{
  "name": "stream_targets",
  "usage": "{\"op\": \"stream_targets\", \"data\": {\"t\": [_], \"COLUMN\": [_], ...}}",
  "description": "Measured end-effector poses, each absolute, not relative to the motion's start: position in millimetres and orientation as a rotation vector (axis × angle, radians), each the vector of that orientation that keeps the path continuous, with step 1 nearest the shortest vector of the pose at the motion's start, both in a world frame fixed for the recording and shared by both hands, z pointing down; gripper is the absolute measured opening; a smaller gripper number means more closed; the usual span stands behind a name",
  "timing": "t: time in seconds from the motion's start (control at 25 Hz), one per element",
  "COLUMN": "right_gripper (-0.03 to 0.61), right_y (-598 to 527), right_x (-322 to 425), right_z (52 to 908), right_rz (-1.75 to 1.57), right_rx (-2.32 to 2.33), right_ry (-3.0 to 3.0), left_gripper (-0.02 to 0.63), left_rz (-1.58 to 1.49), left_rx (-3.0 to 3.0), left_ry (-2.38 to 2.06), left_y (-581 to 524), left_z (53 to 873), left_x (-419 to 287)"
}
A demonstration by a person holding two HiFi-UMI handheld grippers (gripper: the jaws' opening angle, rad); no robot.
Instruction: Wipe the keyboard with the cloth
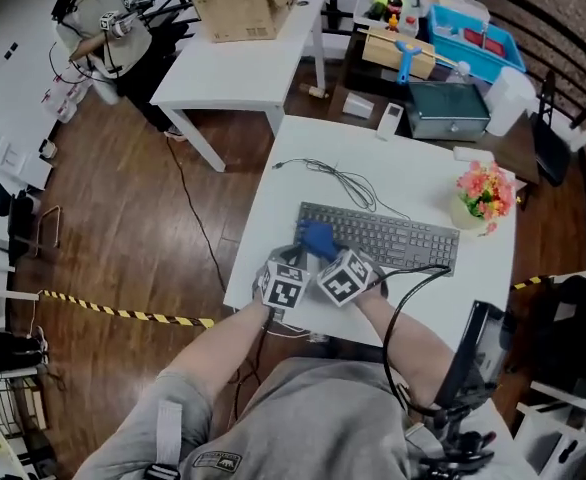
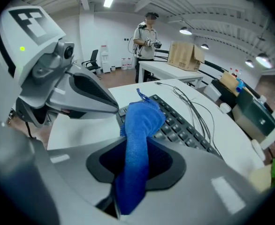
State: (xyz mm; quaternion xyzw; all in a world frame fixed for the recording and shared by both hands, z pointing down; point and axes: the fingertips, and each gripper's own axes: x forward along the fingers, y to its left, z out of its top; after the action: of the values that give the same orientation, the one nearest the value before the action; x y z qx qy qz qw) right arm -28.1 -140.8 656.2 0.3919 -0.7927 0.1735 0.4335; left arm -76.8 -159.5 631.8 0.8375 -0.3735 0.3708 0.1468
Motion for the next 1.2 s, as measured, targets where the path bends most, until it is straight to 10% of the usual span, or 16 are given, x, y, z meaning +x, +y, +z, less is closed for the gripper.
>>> {"op": "stream_targets", "data": {"t": [0.68,1.2], "right_gripper": [0.112,0.112], "right_y": [-40.1,-93.0], "right_x": [262.5,297.2], "right_z": [653.4,632.4], "right_rz": [0.656,0.563], "right_rx": [1.341,1.341], "right_ry": [-1.732,-1.81], "left_gripper": [-0.006,-0.006], "left_rz": [1.071,1.031], "left_rx": [2.731,2.71], "left_ry": [-0.485,-0.631], "left_y": [-71.4,-107.2], "left_z": [625.3,612.0], "left_x": [231.2,259.3]}}
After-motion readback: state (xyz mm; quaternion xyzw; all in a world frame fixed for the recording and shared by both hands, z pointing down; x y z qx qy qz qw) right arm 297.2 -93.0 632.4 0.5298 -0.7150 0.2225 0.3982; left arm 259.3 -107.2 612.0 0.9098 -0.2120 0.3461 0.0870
